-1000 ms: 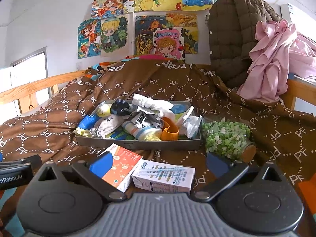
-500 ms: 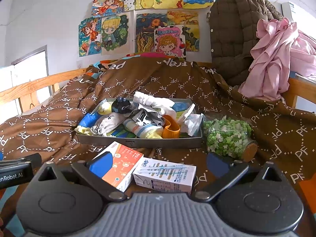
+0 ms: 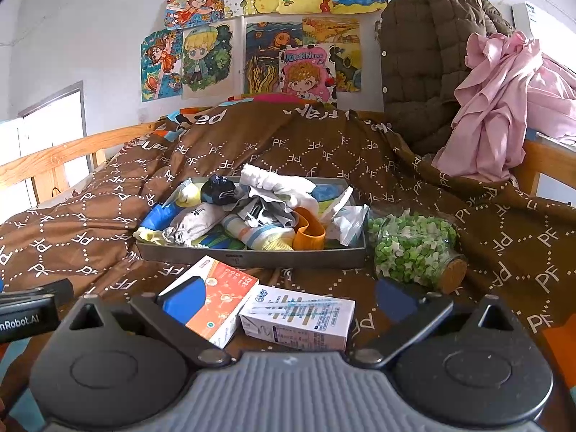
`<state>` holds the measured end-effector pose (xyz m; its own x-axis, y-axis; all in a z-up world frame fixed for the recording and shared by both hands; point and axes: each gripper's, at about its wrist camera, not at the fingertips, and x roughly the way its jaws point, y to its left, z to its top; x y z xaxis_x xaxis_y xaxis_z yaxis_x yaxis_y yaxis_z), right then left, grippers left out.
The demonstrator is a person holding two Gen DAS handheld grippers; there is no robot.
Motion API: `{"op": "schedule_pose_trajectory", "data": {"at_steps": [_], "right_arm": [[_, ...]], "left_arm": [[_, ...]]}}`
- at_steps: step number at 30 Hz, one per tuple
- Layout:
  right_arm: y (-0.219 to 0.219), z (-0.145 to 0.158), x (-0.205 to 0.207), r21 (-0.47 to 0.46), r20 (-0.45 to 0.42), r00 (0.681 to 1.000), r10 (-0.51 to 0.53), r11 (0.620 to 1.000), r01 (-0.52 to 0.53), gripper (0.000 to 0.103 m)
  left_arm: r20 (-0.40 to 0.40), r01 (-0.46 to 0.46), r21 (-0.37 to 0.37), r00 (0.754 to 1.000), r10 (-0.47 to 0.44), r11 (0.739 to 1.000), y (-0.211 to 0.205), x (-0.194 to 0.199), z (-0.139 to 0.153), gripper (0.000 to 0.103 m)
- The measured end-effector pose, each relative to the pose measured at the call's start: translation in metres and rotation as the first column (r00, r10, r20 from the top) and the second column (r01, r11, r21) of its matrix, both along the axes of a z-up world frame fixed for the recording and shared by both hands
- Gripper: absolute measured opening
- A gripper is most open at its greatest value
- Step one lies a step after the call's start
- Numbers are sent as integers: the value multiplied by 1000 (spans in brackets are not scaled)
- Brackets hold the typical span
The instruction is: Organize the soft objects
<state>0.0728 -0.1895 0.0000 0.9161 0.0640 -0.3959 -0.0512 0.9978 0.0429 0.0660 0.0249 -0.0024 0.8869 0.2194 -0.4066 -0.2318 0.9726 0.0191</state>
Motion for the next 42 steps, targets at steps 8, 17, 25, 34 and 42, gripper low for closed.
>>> {"op": "schedule_pose_trajectory", "data": {"at_steps": [8, 17, 25, 34, 42], "right_arm": [[0, -1, 0, -2, -2, 1000, -3, 1000, 3, 103], [0, -1, 0, -2, -2, 1000, -3, 1000, 3, 103], [0, -1, 0, -1, -3, 1000, -2, 1000, 2, 103], [1, 0, 0, 0, -5, 1000, -2, 1000, 2, 103], [1, 0, 0, 1, -6, 1000, -1, 1000, 1, 103]], "left_arm": [[-5, -3, -1, 1000, 3, 1000, 1, 0, -2, 102], [-14, -23, 2, 1000, 23, 1000, 3, 1, -3, 102], [-30, -28, 8, 999, 28, 1000, 2, 1, -2, 102], [-35, -26, 11, 999, 26, 1000, 2, 0, -2, 102], [-35, -27, 10, 999, 27, 1000, 1, 0, -1, 102]]}}
